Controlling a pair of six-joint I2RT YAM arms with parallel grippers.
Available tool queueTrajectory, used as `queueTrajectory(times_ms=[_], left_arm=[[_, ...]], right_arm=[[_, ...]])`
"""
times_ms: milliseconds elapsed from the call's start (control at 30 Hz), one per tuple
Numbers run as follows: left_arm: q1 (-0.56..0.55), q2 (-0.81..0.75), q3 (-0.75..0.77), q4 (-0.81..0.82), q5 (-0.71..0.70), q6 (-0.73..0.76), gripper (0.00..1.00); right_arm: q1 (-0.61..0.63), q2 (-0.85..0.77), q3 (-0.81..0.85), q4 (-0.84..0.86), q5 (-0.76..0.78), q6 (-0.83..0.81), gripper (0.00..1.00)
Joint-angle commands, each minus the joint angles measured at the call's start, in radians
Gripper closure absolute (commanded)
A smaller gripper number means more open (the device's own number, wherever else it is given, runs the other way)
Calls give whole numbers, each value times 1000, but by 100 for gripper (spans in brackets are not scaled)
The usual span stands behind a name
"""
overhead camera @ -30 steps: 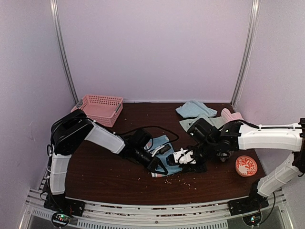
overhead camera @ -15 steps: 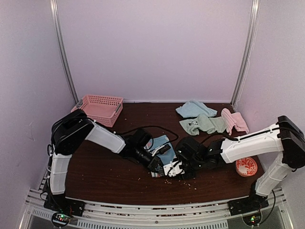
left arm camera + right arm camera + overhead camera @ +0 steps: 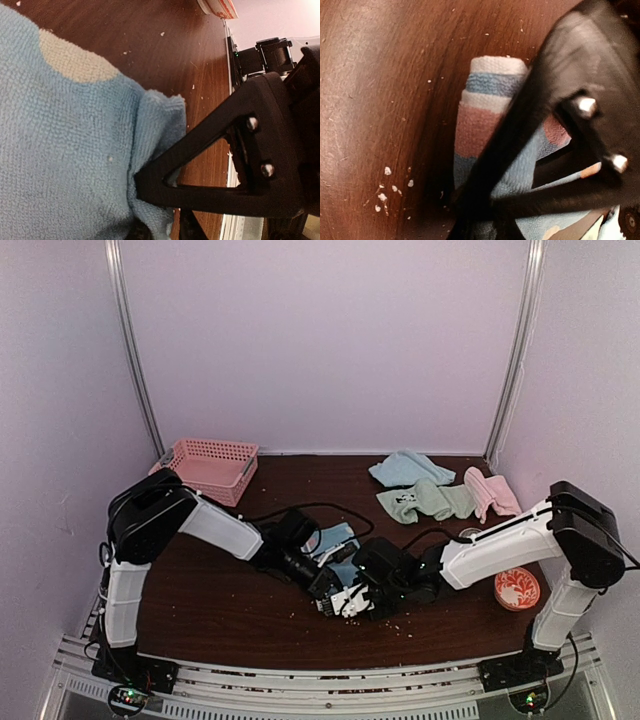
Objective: Roll the towels
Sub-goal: Roll the towel at the center of the board.
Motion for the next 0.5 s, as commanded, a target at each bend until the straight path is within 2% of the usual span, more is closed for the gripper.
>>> queueTrajectory(times_ms=[0,67,200,467], left_arm=[[4,-10,-39,-170,-145,120,75],[11,-92,-50,-215,-246,155,64],[27,-268,-107,-259,-440,199,51],[39,-568,-196,-327,-792,227,46]], right_arm=[[1,97,52,-184,-70,-7,92],[1,103,83,-266,-123,7,94],[1,113,153,-435,-240,64,96],[-23,163,329,-731,-528,171,98]])
